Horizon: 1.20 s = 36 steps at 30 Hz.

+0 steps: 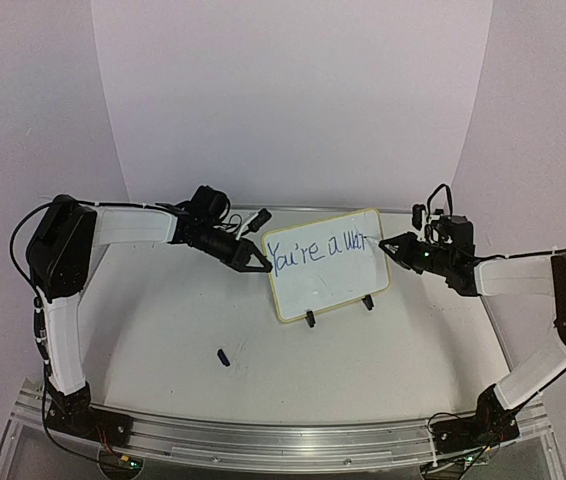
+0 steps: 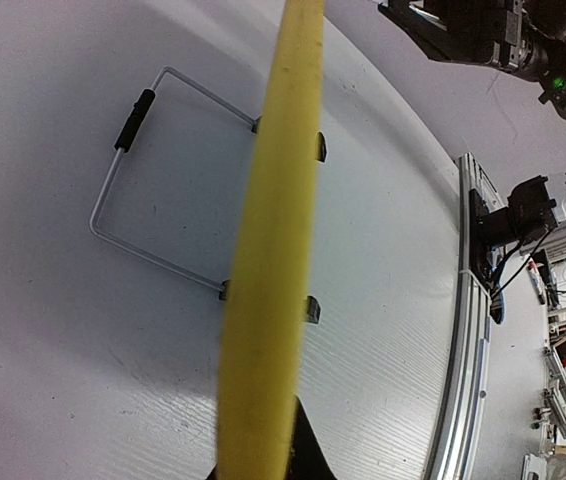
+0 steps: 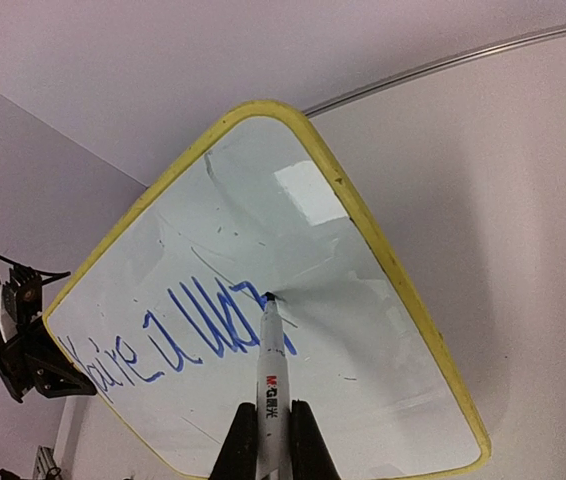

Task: Write a sentence on the whiteboard

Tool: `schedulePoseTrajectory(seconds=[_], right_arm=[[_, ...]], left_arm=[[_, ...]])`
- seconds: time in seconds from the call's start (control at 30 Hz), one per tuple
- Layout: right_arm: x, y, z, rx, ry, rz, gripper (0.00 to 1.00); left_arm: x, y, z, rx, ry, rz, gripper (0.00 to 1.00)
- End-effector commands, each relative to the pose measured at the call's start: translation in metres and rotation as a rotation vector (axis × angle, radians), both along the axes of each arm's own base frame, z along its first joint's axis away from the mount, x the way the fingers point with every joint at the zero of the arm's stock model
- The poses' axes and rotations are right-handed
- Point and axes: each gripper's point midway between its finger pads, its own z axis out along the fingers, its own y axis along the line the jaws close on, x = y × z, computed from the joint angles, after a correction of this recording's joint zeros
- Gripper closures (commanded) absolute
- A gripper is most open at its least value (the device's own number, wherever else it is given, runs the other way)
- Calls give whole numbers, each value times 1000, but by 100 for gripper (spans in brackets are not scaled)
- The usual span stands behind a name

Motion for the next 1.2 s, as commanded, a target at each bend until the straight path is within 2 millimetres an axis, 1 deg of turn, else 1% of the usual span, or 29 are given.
schedulePoseTrajectory(seconds=[0.0, 0.13, 0.33, 0.43, 0.67, 0.7, 0.83, 1.0, 1.17], right_arm=[[10, -5, 17, 11, -54, -39, 100], [6, -1, 25, 25, -70, -12, 100], [0, 3, 50, 51, -126, 23, 100], [2, 3, 53, 53, -132, 21, 100], [12, 3, 40, 43, -100, 2, 100], [13, 2, 35, 40, -90, -5, 100], [16, -1, 31, 31, -80, -24, 100], [16, -7, 28, 18, -73, -60, 100], [11, -11, 24, 9, -61, -74, 100]], left_arm=[[-8, -3, -20, 59, 23, -17, 100], [-8, -3, -21, 60, 24, -17, 100], [-9, -3, -21, 60, 24, -18, 100], [-8, -3, -21, 60, 24, -18, 100], [-9, -4, -21, 59, 26, -19, 100], [-9, -3, -21, 59, 25, -19, 100], [-9, -4, -22, 59, 27, -19, 100], [-9, -4, -21, 58, 24, -19, 100], [-9, -3, -20, 58, 25, -18, 100]])
